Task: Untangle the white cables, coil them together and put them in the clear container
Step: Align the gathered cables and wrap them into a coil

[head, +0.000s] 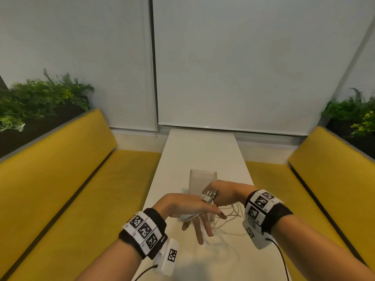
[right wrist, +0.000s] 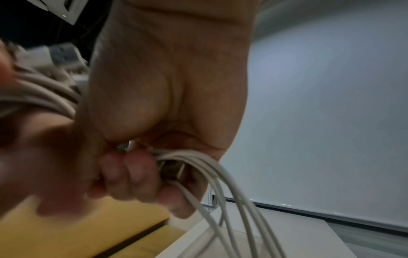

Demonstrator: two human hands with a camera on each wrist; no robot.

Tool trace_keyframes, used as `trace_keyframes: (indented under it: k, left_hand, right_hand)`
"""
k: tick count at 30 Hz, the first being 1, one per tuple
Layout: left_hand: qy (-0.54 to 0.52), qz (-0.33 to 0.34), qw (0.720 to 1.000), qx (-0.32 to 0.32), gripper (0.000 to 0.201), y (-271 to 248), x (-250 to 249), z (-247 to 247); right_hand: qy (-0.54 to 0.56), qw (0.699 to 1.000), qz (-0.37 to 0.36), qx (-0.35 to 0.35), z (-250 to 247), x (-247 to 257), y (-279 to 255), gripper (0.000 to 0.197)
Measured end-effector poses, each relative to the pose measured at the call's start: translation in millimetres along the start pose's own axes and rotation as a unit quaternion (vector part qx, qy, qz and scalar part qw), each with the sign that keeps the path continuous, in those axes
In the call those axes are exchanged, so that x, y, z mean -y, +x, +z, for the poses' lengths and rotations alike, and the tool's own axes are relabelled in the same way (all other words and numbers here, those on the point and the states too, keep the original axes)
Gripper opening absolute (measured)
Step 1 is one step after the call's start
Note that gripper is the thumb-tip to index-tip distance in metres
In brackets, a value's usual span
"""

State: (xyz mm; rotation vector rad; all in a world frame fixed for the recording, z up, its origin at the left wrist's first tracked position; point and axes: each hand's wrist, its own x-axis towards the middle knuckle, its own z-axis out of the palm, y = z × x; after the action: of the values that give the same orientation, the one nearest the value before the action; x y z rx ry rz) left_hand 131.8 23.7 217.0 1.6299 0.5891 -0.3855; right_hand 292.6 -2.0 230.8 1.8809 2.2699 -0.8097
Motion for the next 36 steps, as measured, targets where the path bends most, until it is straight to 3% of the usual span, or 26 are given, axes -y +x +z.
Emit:
trace_keyframes:
  k: [3, 6, 10, 16, 19, 23, 28, 31, 32, 34, 36]
  left_hand:
    - [-0.022, 0.018, 0.998, -0.054, 0.051, 1.2, 8.2, -1.1]
    - [-0.024, 0.026, 0.994, -0.107, 0.057, 2.6, 12.7, -2.0]
    - [-0.009, 0.025, 0.989, -0.143, 0.053, 1.7, 13.2, -1.4]
    - [0.1, 0.037, 0.97, -0.217, 0.055, 10.4, 18.5, 0.7]
    - [0.105, 0.078, 0.958, -0.257, 0.042, 16.2, 24.8, -2.5]
    - [0.016, 0.103, 0.944, -0.313, 0.036, 15.7, 25.2, -4.9]
    - [-0.118, 0.151, 0.917, -0.35, 0.031, 21.4, 24.2, -5.2]
    - [-0.209, 0.163, 0.885, -0.382, 0.042, 23.6, 19.8, -7.8]
    - [-0.228, 0.17, 0.872, -0.398, 0.043, 24.9, 18.1, -10.0]
    - [-0.268, 0.189, 0.84, -0.433, 0.042, 28.5, 16.1, -15.0]
    - [-0.324, 0.215, 0.808, -0.443, 0.049, 30.8, 11.7, -18.8]
  right_hand:
    - [0.023, 0.999, 0.009, 0.031, -2.7, -0.2, -0.9, 0.02]
    - [0.072, 0.995, 0.002, 0.075, -8.8, -5.3, -1.7, 0.014]
    - [0.083, 0.993, -0.002, 0.08, -16.1, -4.9, -4.3, 0.019]
    - [0.155, 0.987, -0.027, -0.019, -18.0, -12.0, -2.2, 0.024]
    - [0.215, 0.971, -0.025, -0.097, -13.5, -12.9, 0.4, 0.02]
    - [0.37, 0.911, -0.007, -0.183, -6.5, -4.1, -1.3, 0.014]
    - [0.416, 0.888, 0.012, -0.194, -6.0, 12.5, -1.8, 0.026]
    - [0.479, 0.856, 0.018, -0.193, -0.1, 22.5, -4.1, 0.032]
    - [0.485, 0.853, 0.019, -0.19, 4.4, 27.3, -4.4, 0.036]
    - [0.422, 0.882, 0.018, -0.211, 14.3, 35.4, -0.3, 0.046]
    - [0.325, 0.907, 0.01, -0.267, 24.0, 41.5, 6.5, 0.04]
